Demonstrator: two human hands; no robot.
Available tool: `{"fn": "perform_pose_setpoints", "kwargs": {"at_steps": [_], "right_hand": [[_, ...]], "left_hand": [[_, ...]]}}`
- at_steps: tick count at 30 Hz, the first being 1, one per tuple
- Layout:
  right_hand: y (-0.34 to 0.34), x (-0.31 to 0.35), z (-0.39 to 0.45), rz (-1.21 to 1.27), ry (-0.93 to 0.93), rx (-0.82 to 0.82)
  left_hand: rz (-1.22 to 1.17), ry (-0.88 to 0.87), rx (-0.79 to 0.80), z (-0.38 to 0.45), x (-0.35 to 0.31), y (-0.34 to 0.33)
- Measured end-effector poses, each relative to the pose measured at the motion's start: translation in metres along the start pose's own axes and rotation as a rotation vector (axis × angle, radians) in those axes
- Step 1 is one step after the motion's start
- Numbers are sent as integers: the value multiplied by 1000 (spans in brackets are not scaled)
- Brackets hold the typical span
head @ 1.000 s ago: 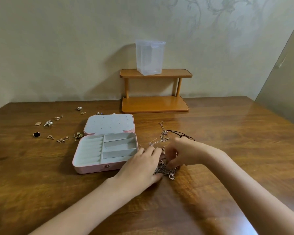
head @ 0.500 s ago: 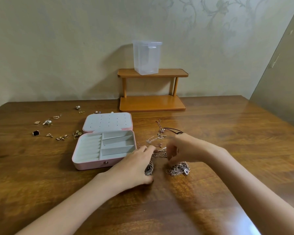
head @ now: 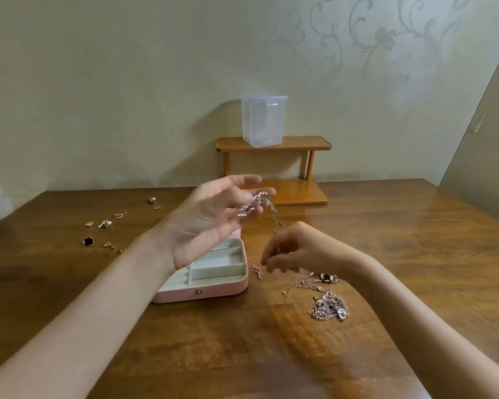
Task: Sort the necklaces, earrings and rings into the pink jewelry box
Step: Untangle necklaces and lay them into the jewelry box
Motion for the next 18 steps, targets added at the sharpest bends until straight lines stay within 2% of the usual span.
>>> {"fn": "perform_pose_setpoints", "kwargs": {"at_steps": [4,6,9,14,18], "right_hand": [[20,-1,-3,290,0,-90],[36,-1,-5,421,2,-157],[70,2,-6,464,8,-294],[126,30,-5,402,85,-519],[156,57,0,497,200,-624]], "left_hand": [[-306,-103,28,9,-27,0],[-373,-159,41,10,-41,2],[-447,-225,66,8,-57,5],[-477,-288,55,4,-73,11],[-341,-278,-31,3,-74,10]]}}
Point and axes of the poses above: each hand's wrist, its own z-axis towards the middle knuckle, its own y-axis out of the back of the hand, x = y × z, the point moved 7 cm from there along z, towards the middle knuckle, and after that the axes turned 10 degrees about -z, right-handed, at the moved point
